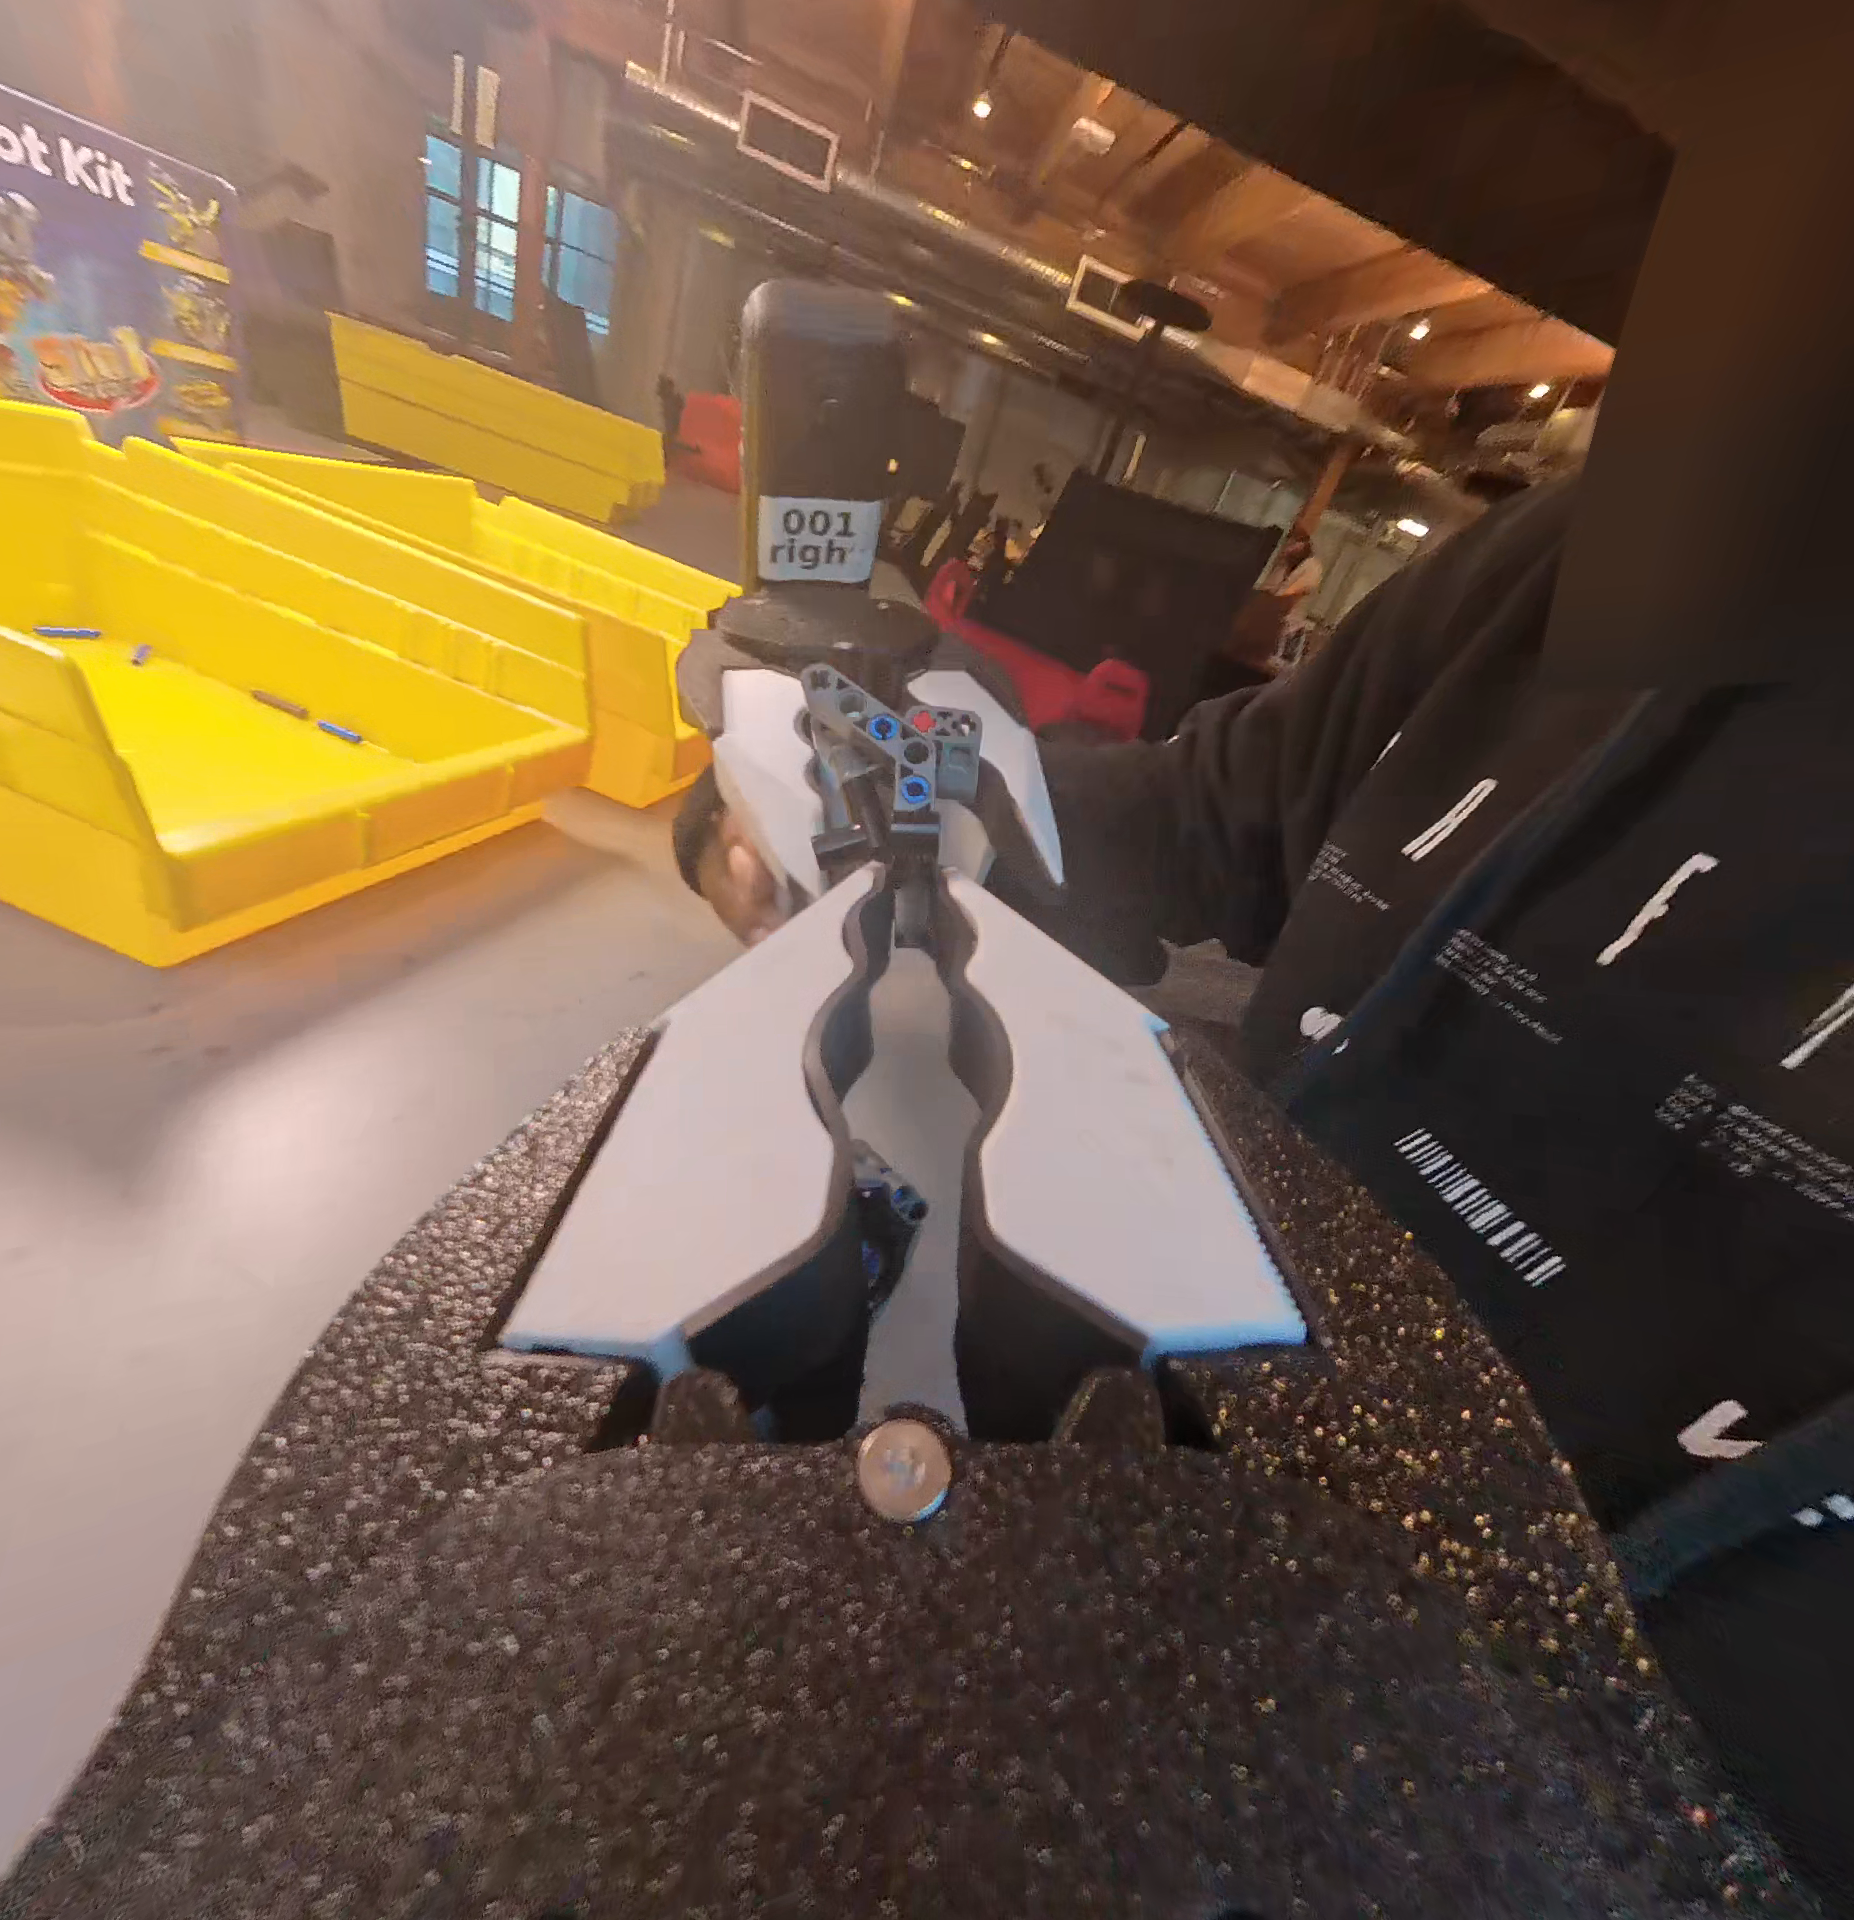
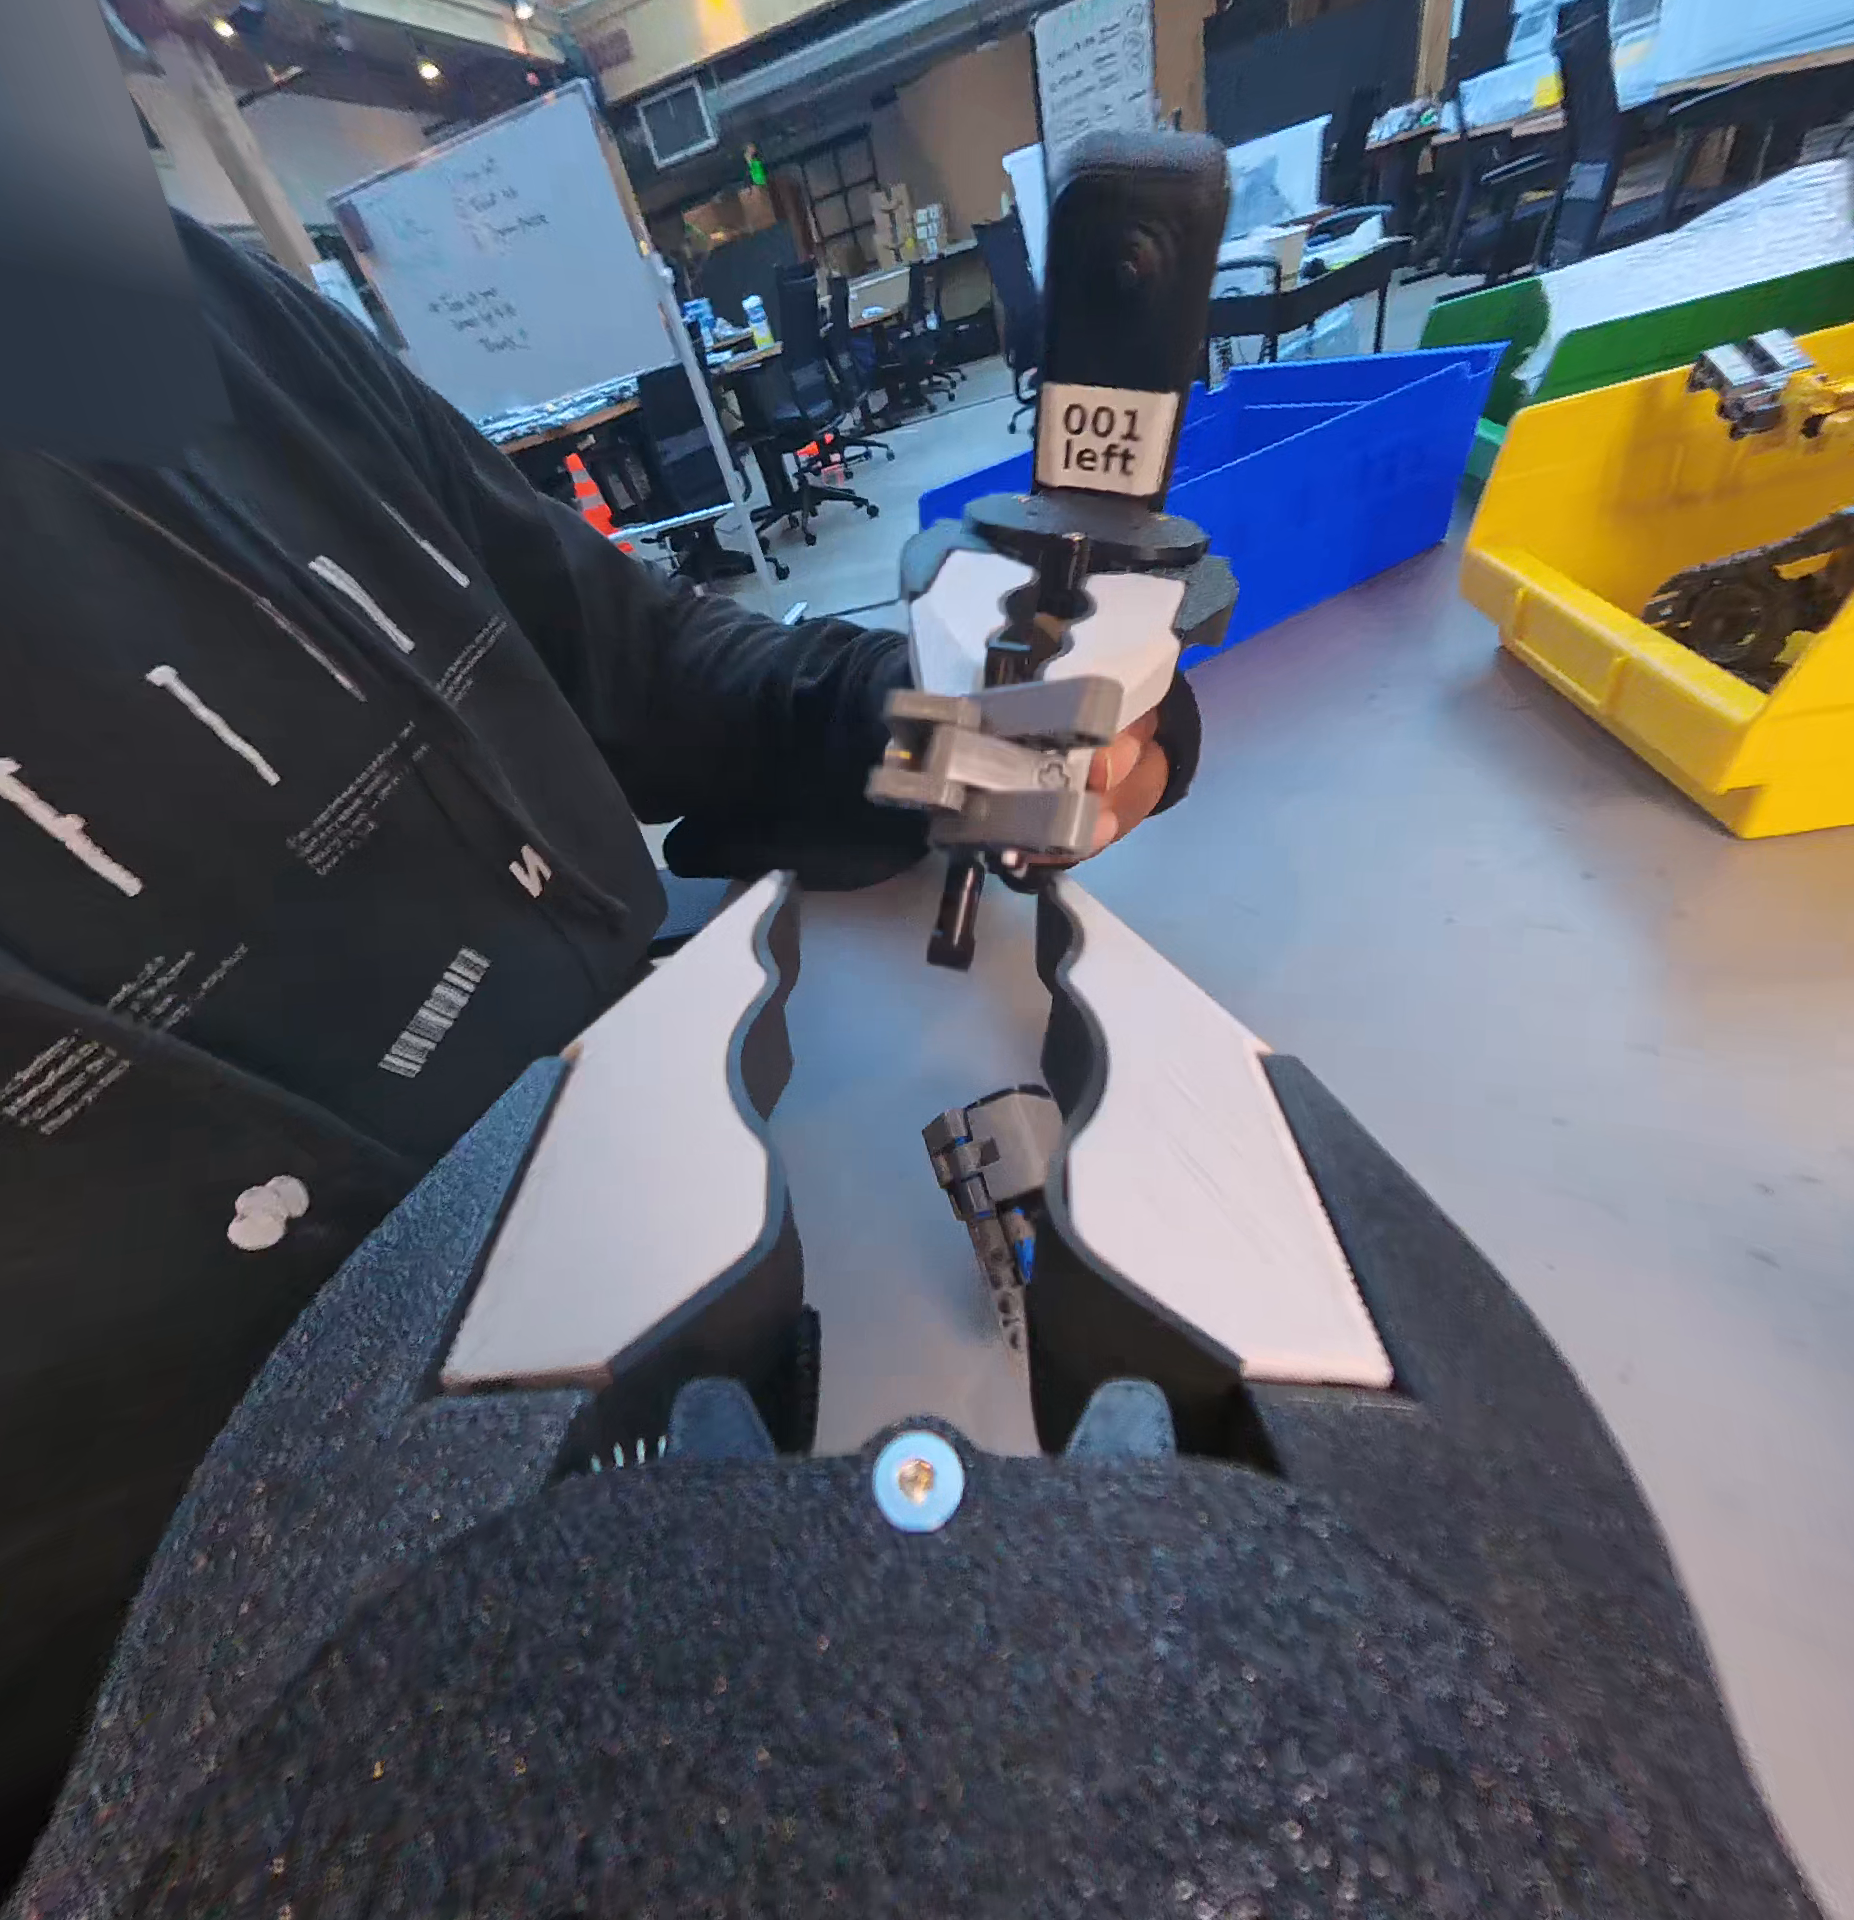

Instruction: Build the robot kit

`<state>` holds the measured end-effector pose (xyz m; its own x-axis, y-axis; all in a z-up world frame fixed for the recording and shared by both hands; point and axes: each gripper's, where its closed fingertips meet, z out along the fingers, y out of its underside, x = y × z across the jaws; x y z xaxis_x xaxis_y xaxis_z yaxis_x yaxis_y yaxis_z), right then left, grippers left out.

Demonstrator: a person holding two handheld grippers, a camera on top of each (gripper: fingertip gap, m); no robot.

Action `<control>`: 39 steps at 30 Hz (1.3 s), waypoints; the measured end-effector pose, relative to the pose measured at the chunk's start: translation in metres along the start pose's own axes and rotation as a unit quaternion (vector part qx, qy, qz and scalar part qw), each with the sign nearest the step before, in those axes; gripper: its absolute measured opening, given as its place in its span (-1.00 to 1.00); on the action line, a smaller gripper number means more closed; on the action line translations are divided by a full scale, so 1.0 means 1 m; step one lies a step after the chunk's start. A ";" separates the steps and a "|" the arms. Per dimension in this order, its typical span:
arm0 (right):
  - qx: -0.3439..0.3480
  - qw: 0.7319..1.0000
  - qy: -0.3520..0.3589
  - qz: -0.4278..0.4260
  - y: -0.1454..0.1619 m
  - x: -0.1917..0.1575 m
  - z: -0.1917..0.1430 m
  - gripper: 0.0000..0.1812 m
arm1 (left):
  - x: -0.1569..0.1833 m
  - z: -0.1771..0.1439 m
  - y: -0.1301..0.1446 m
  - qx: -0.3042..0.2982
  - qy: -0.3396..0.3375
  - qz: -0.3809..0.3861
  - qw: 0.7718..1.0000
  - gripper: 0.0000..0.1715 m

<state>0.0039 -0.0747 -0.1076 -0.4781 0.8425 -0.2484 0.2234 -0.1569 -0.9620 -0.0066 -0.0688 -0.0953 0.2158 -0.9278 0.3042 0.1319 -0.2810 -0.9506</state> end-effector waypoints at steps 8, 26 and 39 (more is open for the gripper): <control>-0.002 0.994 0.106 -0.008 0.009 0.015 0.000 -0.82 | -0.003 0.010 0.018 -0.054 -0.036 0.065 0.996 -0.93; -0.201 0.956 0.212 0.024 0.081 0.052 -0.022 -0.84 | -0.048 -0.027 0.095 -0.291 -0.122 -0.044 0.948 -0.50; -0.198 0.957 0.211 0.021 0.081 0.053 -0.022 -0.84 | -0.036 -0.032 0.106 -0.308 -0.084 -0.067 0.945 -0.30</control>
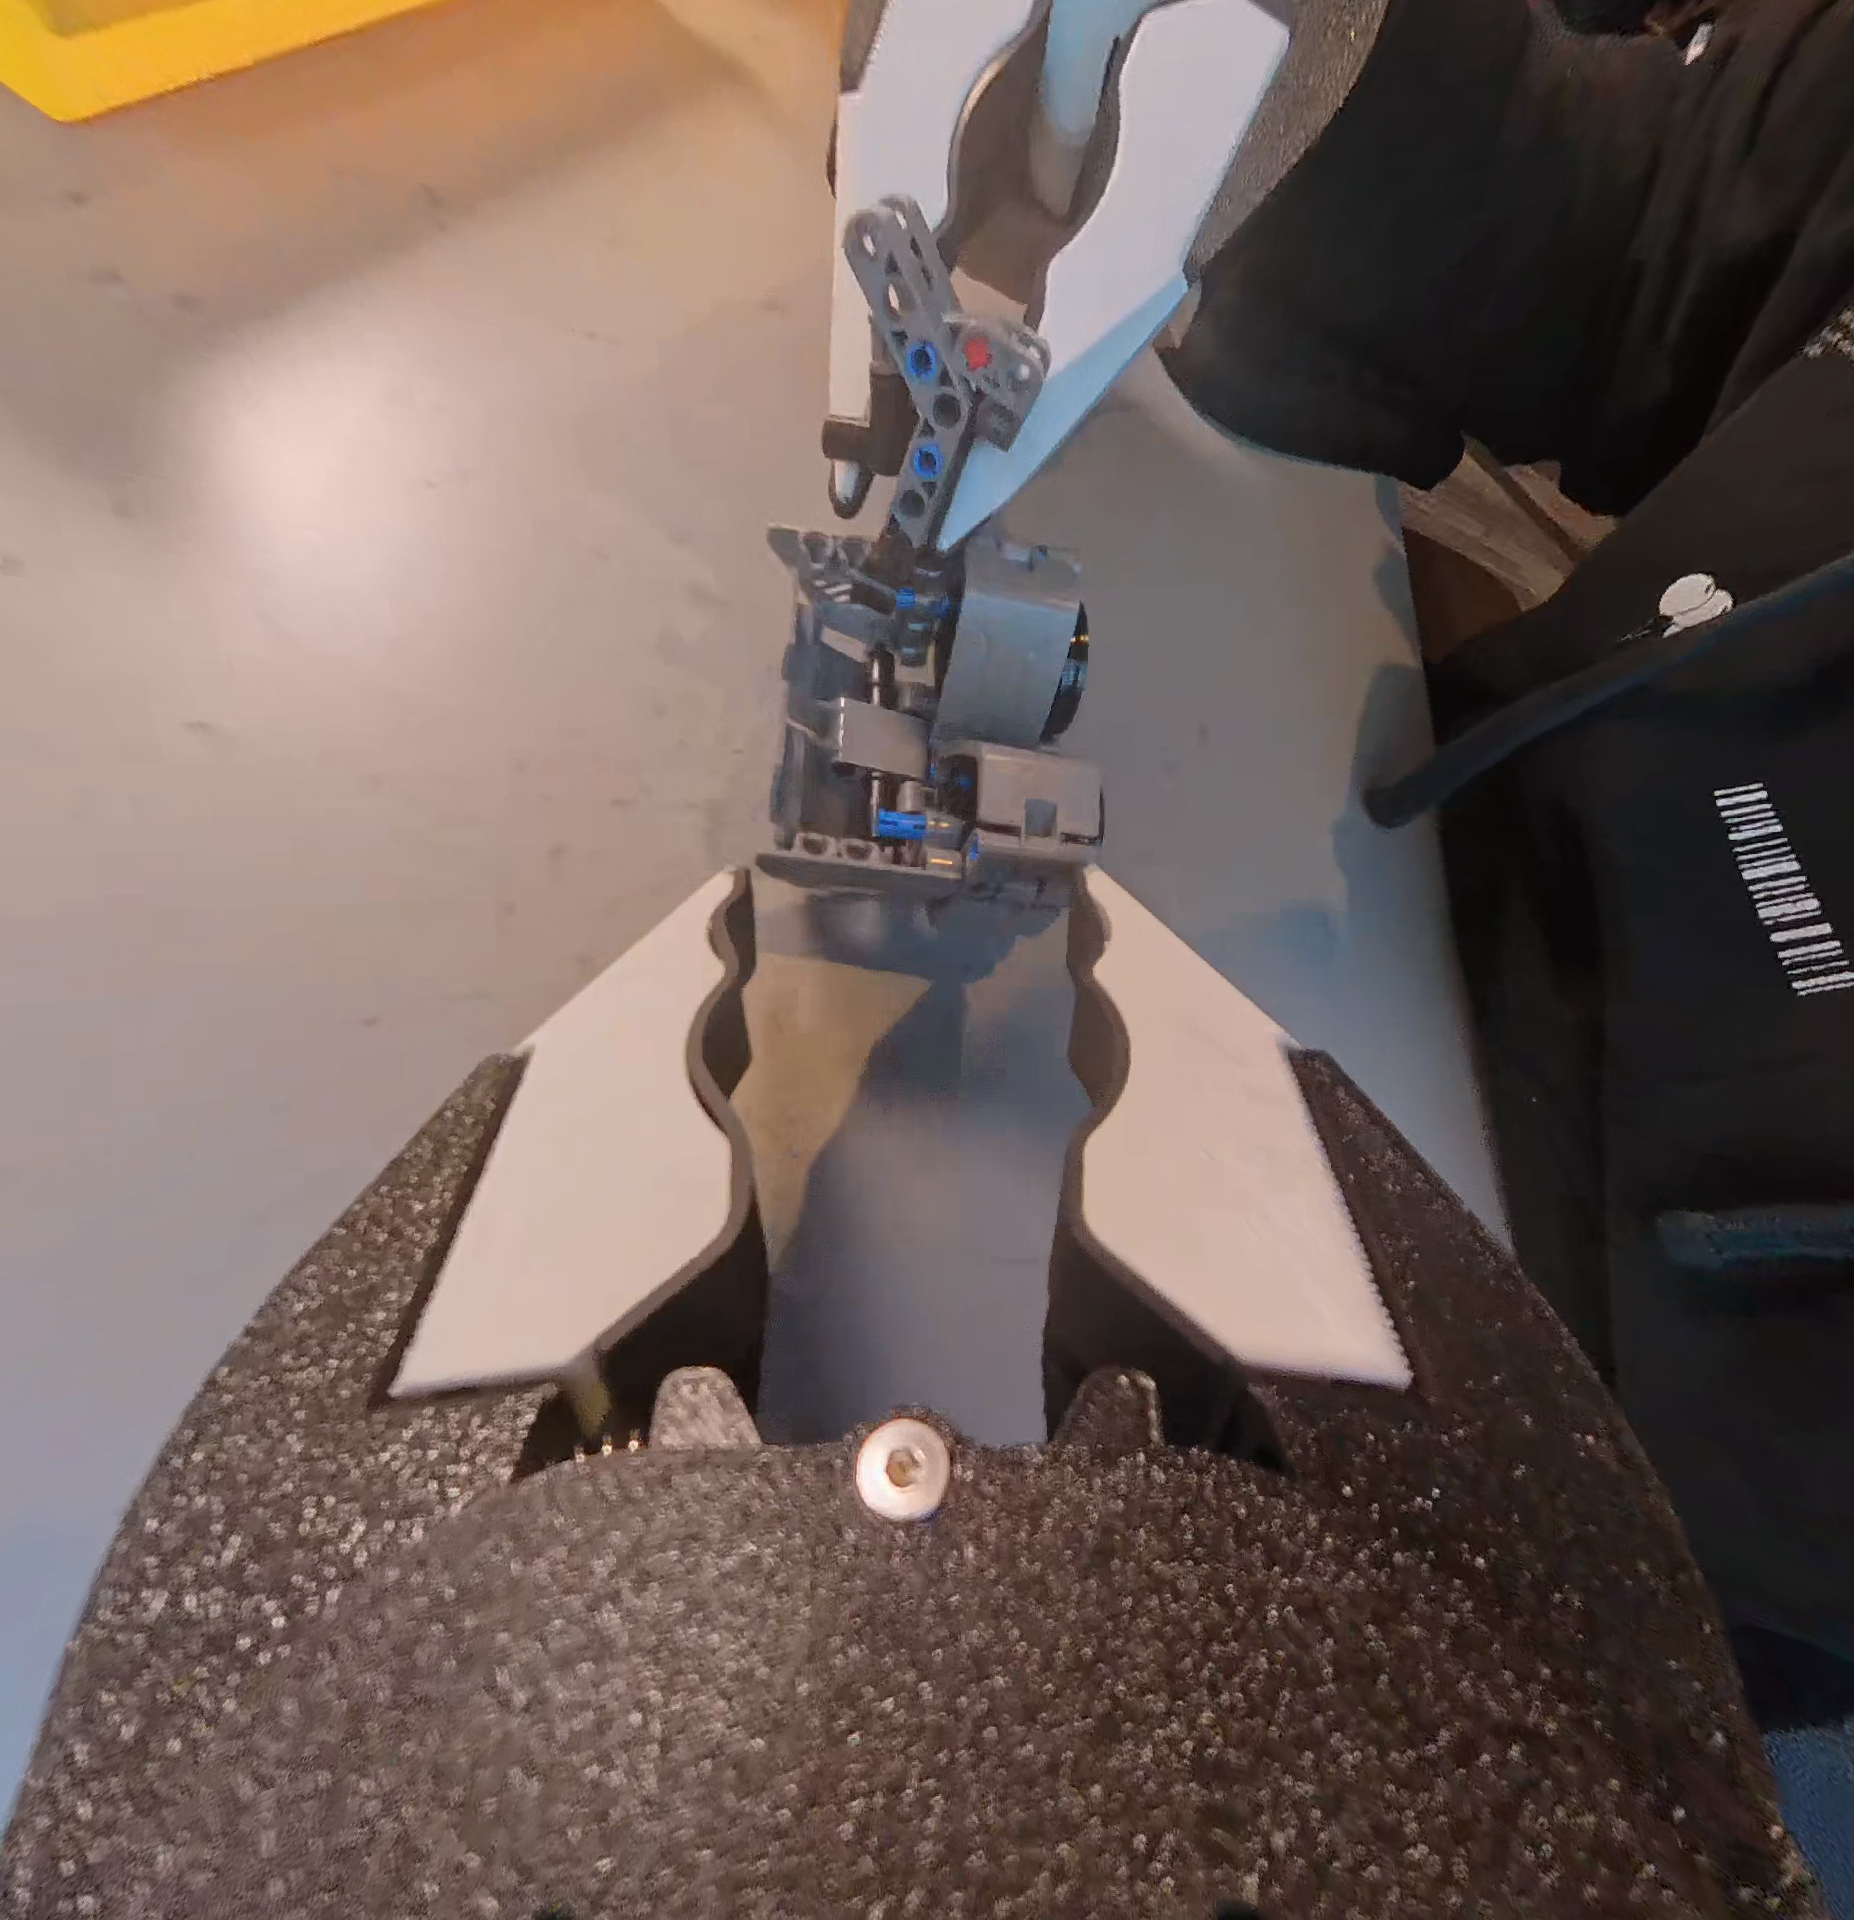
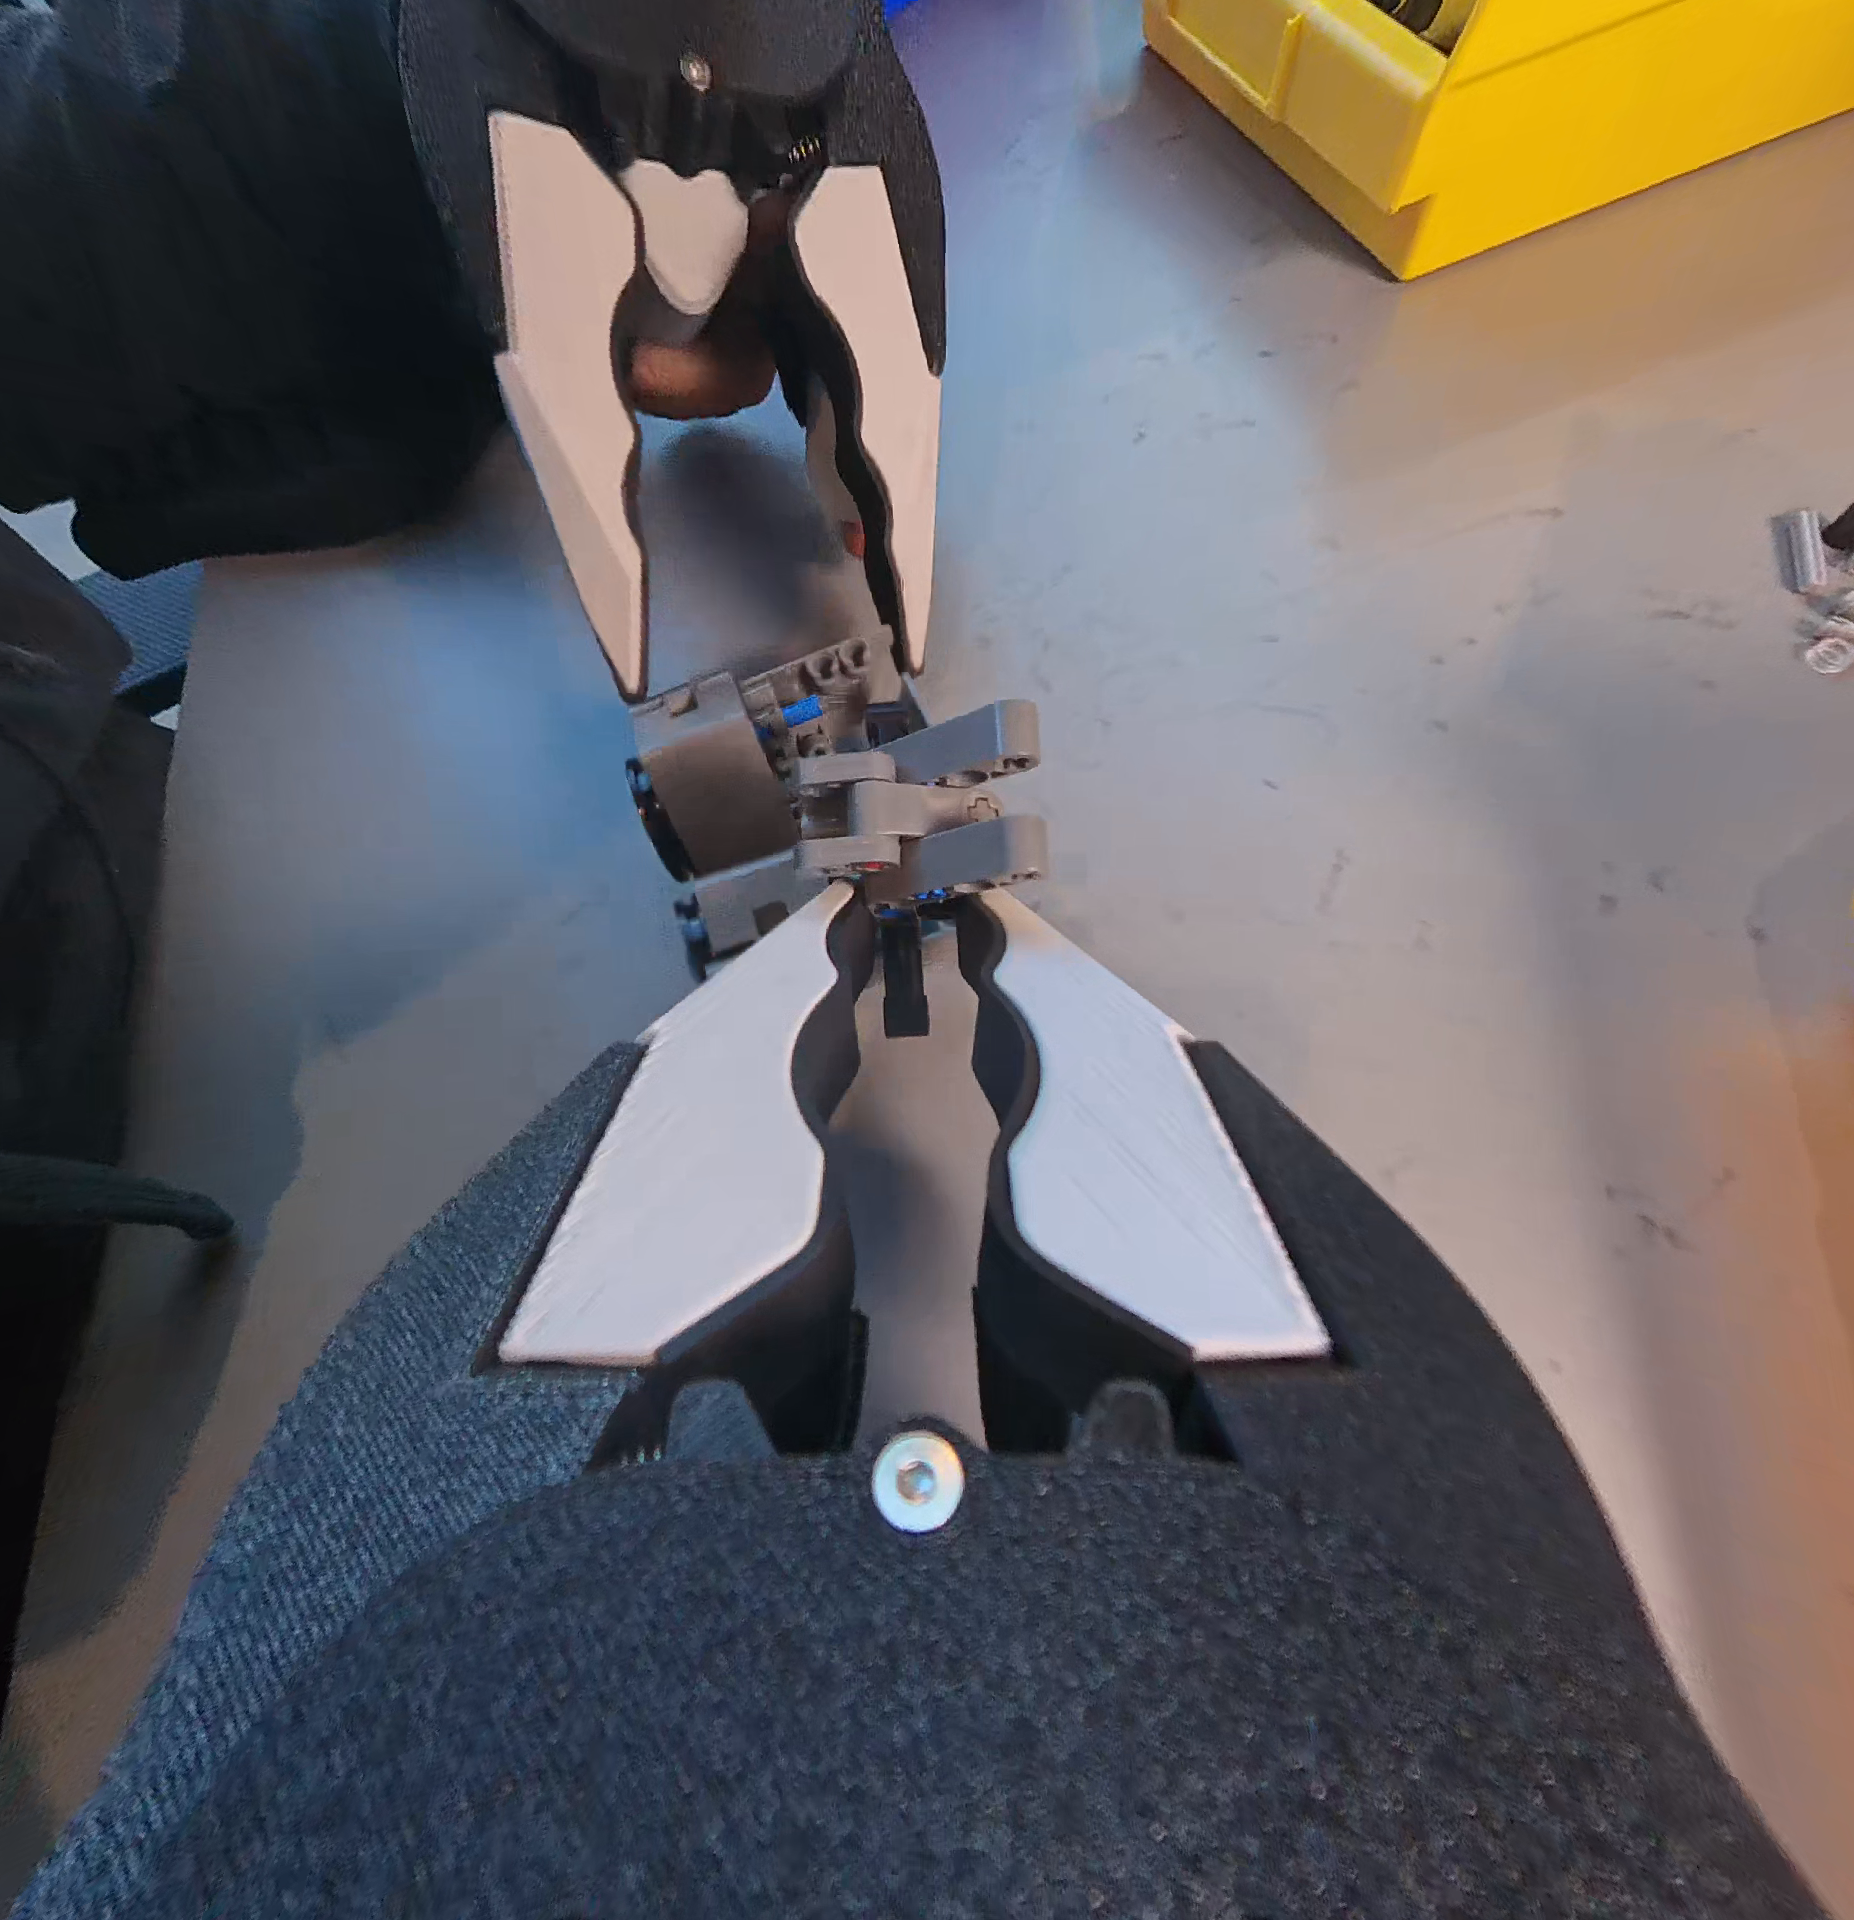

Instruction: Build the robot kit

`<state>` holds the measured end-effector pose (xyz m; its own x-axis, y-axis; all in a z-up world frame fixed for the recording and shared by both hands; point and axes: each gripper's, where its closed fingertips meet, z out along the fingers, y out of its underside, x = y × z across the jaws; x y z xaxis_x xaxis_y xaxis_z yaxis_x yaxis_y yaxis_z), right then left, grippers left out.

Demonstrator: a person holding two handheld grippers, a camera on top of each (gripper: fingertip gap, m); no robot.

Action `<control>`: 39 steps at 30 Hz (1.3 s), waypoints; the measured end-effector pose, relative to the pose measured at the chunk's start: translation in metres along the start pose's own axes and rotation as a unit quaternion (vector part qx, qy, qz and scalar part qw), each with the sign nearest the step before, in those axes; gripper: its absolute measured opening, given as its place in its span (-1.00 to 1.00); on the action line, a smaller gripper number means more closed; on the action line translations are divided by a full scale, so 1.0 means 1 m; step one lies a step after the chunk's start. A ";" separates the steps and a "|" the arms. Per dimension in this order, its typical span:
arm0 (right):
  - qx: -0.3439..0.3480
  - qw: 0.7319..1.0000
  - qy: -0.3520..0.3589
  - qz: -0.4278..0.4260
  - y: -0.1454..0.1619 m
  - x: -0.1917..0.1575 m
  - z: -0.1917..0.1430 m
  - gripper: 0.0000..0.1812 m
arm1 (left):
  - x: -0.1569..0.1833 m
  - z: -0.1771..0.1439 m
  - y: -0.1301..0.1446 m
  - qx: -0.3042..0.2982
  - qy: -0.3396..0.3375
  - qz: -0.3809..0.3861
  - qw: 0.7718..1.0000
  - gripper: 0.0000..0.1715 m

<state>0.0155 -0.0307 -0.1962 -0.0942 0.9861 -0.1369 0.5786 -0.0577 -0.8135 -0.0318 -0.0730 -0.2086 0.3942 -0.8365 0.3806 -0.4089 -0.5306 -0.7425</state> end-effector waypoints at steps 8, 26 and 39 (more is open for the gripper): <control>0.003 1.000 -0.015 -0.013 -0.001 -0.004 0.005 -0.84 | 0.019 0.023 0.004 -0.022 0.028 0.003 0.999 -0.16; -0.030 0.929 -0.058 -0.365 -0.017 -0.026 0.008 -0.84 | 0.024 0.025 -0.004 -0.014 0.057 0.086 0.995 -0.57; -0.038 0.931 -0.063 -0.357 -0.010 -0.027 0.002 -0.84 | 0.008 0.018 -0.010 -0.003 0.048 0.083 0.995 -1.00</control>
